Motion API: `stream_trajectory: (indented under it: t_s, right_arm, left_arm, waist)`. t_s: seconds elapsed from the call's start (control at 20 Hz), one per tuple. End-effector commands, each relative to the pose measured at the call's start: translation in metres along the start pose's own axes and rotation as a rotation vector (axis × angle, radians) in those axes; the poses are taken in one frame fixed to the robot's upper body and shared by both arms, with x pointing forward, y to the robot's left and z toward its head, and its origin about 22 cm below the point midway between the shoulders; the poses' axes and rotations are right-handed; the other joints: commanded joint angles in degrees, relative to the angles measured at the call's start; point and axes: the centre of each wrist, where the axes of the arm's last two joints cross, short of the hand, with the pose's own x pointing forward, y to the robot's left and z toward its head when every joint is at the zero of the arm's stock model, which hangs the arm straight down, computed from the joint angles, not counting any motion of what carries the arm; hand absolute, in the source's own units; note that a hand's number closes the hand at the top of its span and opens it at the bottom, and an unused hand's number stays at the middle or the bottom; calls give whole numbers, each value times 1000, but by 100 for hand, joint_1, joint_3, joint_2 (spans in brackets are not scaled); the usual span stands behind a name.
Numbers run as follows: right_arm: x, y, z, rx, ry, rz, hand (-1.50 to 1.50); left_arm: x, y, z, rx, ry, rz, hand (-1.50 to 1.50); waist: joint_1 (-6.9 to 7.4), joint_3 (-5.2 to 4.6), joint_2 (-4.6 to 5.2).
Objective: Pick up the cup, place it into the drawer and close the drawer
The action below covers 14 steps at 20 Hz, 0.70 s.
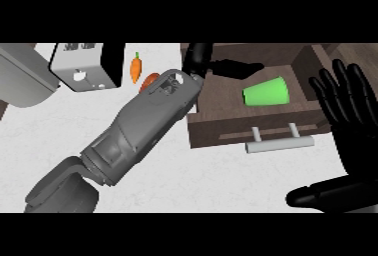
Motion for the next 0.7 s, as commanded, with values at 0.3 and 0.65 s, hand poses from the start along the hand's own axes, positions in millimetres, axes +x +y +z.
stream_trajectory:
  t_s: [0.3, 0.65]
  right_arm:
    - [19, -8, 3, 20, 10, -47, -150]
    - [23, -27, 21, 131, 62, 97, 150]
  left_arm:
    - [20, -1, -7, -4, -128, 234, -150]
    - [20, 39, 0, 67, -93, 311, -150]
  waist:
    - [386, -7, -95]
    - [700, -12, -206]
